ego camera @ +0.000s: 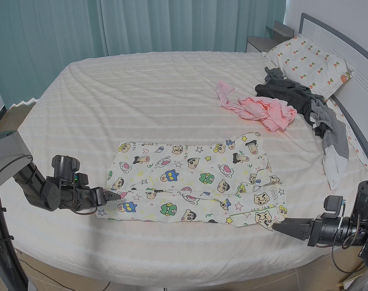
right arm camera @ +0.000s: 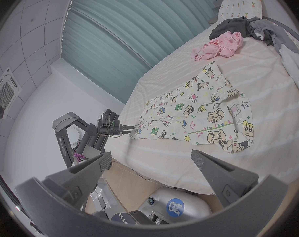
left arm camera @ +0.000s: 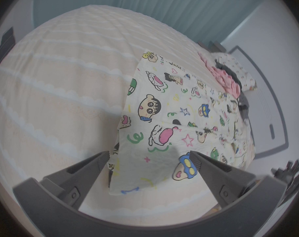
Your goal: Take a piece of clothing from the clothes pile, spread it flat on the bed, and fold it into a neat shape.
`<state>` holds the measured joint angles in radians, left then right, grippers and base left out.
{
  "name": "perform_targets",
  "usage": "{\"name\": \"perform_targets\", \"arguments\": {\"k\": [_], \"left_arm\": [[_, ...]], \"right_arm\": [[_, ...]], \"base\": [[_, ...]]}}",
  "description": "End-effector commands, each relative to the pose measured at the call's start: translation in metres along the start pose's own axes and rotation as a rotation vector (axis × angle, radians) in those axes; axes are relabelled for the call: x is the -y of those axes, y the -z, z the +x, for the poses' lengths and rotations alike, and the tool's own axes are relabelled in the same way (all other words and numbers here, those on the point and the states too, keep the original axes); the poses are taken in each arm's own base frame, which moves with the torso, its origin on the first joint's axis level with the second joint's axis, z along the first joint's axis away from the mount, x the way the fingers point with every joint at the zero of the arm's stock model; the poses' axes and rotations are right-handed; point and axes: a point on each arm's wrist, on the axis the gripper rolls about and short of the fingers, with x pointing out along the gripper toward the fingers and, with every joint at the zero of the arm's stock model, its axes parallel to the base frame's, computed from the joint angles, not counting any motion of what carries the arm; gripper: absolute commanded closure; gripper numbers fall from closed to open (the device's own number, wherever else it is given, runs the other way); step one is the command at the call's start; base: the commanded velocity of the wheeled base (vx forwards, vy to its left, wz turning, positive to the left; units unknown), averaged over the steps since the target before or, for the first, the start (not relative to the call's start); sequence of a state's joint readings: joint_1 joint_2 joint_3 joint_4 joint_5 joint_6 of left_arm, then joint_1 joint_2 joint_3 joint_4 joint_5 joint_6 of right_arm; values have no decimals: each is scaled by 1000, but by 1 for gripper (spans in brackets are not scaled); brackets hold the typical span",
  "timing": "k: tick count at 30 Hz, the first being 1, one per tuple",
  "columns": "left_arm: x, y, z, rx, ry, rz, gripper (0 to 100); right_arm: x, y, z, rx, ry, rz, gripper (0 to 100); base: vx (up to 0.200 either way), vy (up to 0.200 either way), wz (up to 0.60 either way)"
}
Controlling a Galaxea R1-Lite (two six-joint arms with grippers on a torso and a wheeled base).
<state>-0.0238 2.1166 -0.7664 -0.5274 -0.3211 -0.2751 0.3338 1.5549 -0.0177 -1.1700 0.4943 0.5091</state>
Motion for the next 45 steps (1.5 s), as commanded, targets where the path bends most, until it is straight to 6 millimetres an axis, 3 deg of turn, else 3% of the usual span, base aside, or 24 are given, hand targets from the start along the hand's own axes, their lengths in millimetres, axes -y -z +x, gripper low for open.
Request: {"name": "perform_targets", "arguments": {"k": [1,7,12,17,21,40,45], "left_arm": [[13,-5,-31,62,39,-128,0],[22,-3,-57,86,94,-201,0],[24,0,-62,88,89,-197,0],[30,-3,-70,119,132,-319,0],[31,-2,-70,130,144,-316,0],[41,-6,-67,170,160,-276,0],[39,-18,-50,214,118,-243,0]], "right_arm": [[0,4,-3,-10,6,6,0],[-1,3,-4,-2,1,1,0],[-2,3,-5,1,-1,-1,0],[-2,3,-5,1,-1,-1,0],[-2,3,-5,1,-1,-1,0],[-4,1,-8,20,-10,-13,0],[-4,1,-8,23,-8,-14,0]], "base": [[0,0,0],[0,0,0],[0,0,0],[0,0,0],[0,0,0],[168,0,0],[0,0,0]]}}
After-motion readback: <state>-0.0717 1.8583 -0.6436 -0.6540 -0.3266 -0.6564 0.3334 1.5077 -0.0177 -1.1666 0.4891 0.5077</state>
